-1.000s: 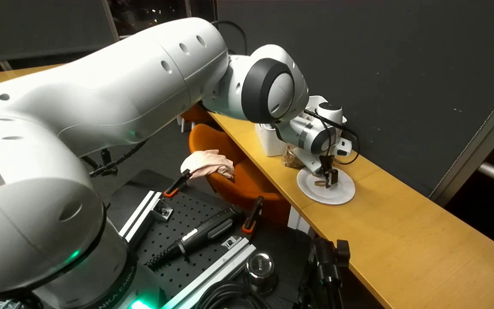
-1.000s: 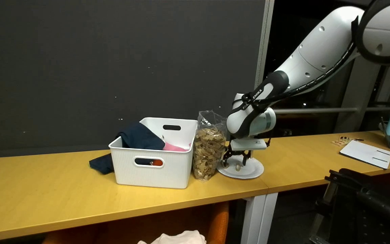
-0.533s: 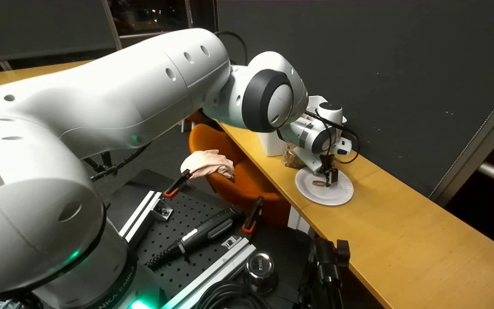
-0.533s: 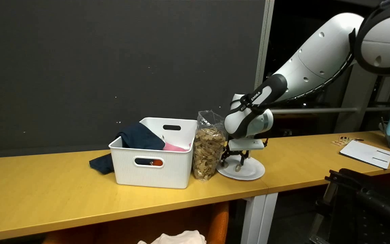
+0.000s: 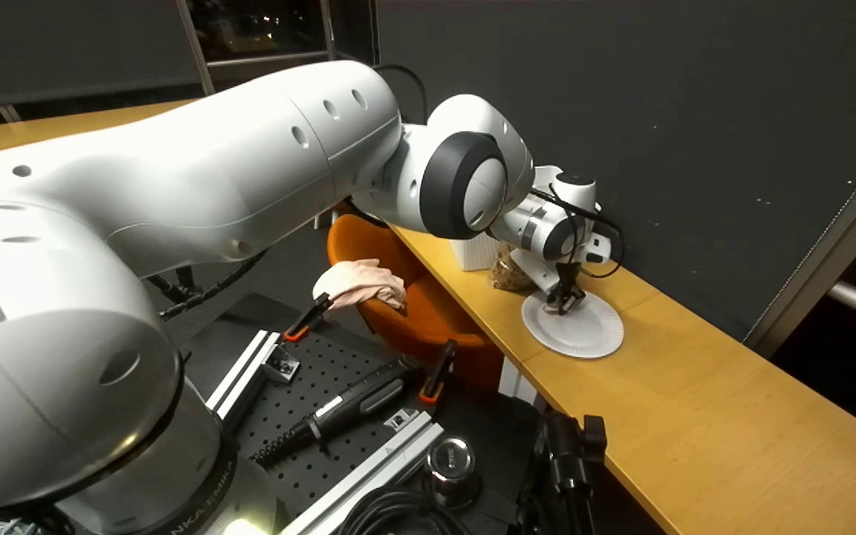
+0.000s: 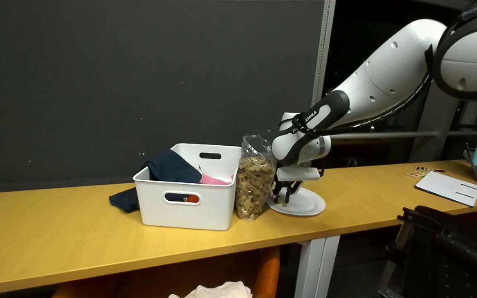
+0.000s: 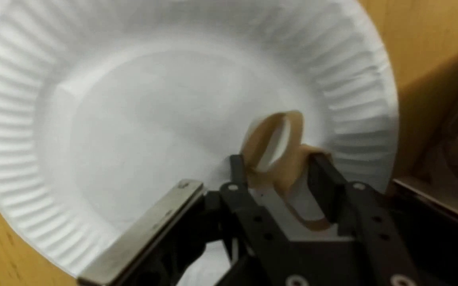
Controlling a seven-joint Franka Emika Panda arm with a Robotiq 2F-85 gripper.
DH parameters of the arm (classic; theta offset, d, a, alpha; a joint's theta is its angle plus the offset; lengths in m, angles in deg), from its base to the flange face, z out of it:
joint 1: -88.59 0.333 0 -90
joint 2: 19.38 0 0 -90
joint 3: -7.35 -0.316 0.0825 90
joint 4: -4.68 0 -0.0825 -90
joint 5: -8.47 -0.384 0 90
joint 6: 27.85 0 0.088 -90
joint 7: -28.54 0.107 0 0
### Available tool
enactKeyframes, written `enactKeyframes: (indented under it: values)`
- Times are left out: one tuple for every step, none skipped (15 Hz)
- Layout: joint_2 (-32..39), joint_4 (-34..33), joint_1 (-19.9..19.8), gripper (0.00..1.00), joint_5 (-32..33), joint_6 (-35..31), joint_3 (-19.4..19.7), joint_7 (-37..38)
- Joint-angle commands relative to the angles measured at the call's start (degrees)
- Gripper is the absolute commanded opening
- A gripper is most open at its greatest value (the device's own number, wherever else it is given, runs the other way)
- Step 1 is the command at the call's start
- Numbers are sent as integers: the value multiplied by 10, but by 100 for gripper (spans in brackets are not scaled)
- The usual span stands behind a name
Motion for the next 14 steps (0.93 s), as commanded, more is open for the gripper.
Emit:
enactKeyframes:
  values:
    - [27,-50,-13,12,-8,25,-12,5]
    - [29,-54,-14,5,-7,27,-12,7]
    - [28,-55,-14,0,-7,30,-12,8]
    - [22,-47,-12,0,-9,25,-11,8]
    - [20,-45,-10,0,-8,22,-9,10]
    - [12,-36,-9,0,-9,20,-10,9]
    - [3,-25,-6,1,-7,14,-5,11]
    - [-7,-13,-5,0,-6,10,-3,13]
    - [-21,0,-4,1,-7,10,-2,16]
    - [-31,10,-5,1,-8,11,-2,17]
    - [-47,25,-3,1,-7,12,1,19]
    - [-60,35,-2,1,-5,12,4,22]
    - [-74,46,0,1,-4,10,9,27]
    - [-93,64,3,1,-3,12,12,30]
